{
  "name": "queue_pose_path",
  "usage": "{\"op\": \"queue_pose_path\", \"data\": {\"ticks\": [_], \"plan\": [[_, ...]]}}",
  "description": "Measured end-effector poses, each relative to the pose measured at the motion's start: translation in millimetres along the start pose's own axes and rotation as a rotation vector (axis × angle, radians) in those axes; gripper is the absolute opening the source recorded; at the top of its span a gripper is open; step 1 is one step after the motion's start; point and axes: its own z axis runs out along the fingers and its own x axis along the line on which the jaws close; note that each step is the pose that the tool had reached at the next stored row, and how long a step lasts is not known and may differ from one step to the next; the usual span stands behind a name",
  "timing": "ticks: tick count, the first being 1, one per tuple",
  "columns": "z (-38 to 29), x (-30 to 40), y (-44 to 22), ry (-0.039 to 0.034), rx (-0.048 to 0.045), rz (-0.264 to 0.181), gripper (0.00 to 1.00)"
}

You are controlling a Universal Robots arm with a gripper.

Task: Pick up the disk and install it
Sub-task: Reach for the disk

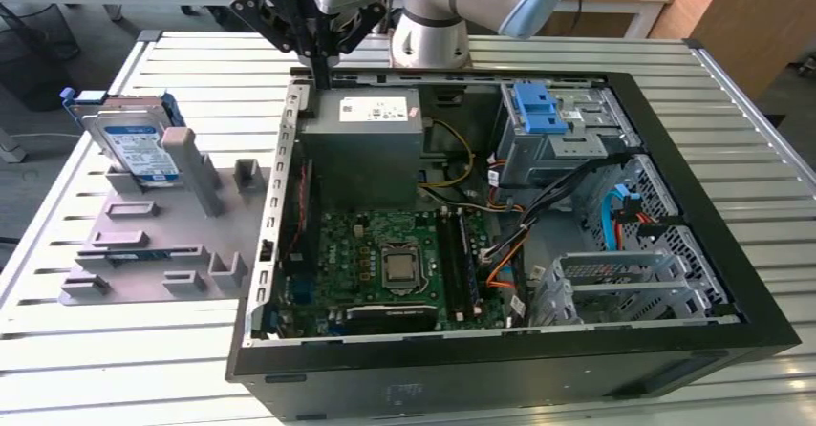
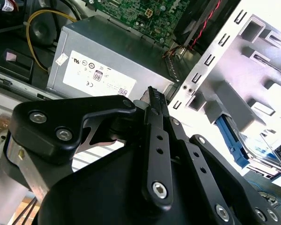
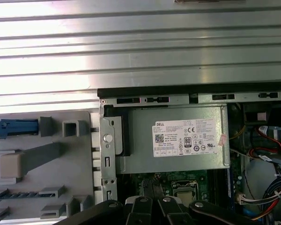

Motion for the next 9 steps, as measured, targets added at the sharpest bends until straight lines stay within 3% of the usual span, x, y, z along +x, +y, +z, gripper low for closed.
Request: {"op": "queue_pose_path", "data": {"ticks": [9], "plan": [[0.0,4.1,0.4,0.0,0.0,0.0,0.11]]}}
